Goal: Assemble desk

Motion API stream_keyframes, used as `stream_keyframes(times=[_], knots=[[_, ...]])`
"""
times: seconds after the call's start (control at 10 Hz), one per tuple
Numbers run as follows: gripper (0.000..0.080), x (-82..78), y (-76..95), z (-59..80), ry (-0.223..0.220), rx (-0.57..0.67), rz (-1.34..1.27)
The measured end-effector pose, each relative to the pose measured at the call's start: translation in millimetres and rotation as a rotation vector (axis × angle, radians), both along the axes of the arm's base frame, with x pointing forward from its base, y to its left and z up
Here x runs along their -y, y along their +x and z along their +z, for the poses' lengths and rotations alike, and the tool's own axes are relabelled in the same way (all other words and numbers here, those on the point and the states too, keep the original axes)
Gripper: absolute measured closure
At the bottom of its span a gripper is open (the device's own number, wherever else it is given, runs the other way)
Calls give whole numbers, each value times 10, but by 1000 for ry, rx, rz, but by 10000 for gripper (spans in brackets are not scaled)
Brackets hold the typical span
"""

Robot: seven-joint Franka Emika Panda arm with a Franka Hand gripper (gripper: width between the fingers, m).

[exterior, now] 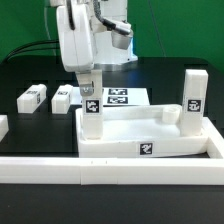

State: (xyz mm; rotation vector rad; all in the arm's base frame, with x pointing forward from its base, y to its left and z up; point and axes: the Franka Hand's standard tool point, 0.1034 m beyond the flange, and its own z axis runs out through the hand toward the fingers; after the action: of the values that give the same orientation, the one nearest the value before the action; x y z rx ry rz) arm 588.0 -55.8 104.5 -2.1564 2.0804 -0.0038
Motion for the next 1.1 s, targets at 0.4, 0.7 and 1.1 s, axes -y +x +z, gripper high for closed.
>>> stream_keyframes(times=[0.4, 0.7, 1.1], knots=[[151, -30, 30, 12, -41, 22, 337], [150, -28, 28, 8, -66, 46, 592], [150, -83, 38, 11, -141, 58, 1064]])
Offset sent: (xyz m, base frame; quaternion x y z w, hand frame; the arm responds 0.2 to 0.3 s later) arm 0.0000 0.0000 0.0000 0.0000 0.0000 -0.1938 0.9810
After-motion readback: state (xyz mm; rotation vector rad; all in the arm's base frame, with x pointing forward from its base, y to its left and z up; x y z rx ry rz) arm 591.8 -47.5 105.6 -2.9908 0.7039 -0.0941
